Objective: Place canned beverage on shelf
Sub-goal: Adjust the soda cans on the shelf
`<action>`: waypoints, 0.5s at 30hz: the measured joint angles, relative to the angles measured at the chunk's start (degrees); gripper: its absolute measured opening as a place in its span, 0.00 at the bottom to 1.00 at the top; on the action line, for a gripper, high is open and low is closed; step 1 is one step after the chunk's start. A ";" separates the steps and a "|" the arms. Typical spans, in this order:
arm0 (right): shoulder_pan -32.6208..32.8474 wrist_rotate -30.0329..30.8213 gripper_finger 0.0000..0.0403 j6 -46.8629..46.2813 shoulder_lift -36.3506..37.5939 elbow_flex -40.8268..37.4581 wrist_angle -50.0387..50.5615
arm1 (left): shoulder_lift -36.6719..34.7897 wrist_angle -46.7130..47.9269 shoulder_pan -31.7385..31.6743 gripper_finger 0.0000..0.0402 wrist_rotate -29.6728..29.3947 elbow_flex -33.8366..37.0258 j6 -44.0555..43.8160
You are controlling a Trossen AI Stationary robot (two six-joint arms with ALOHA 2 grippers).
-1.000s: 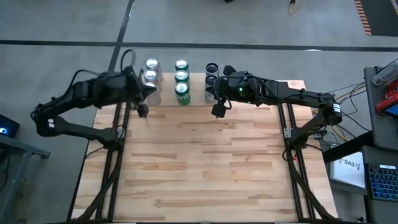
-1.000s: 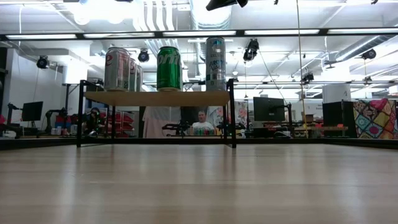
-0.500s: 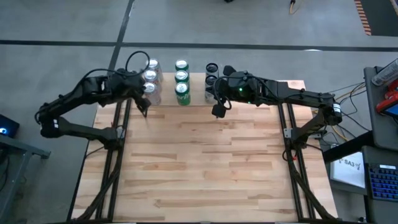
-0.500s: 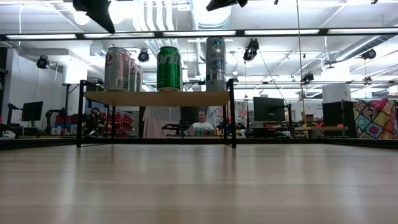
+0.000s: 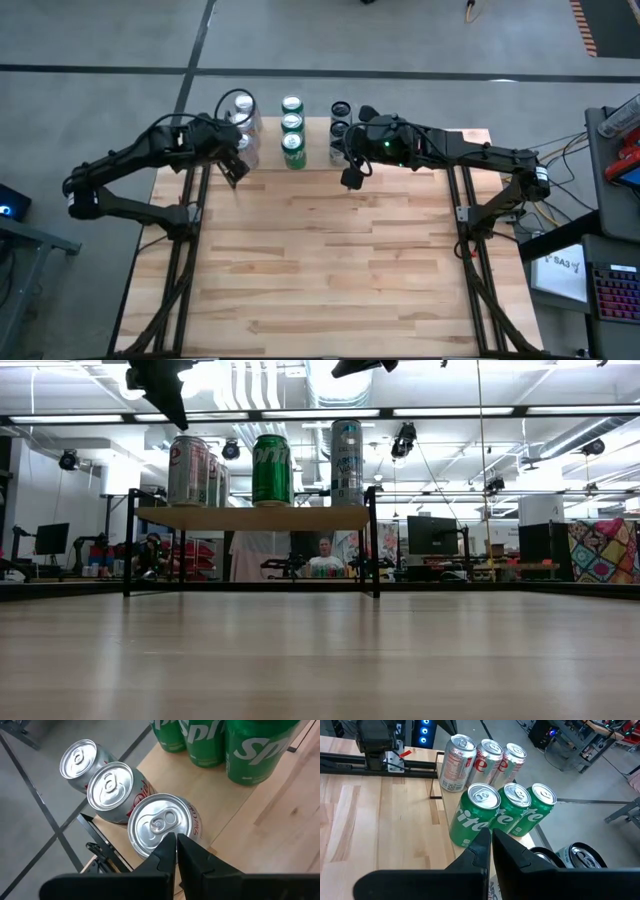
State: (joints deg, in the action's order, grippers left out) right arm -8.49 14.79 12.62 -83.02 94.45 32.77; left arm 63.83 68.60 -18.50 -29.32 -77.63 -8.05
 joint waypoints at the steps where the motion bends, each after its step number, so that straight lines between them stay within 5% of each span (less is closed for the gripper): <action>1: 0.00 0.00 0.02 0.00 0.00 0.00 0.00 | 0.12 0.00 0.00 0.00 0.00 -0.01 -0.09; 15: 0.00 -0.24 0.02 -0.06 -0.02 0.00 1.42 | 2.37 -0.11 0.01 0.00 -0.35 0.13 -1.03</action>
State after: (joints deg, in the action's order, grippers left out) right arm -8.49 14.55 12.57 -83.05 94.45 34.19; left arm 66.20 68.49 -18.49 -29.67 -77.50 -9.08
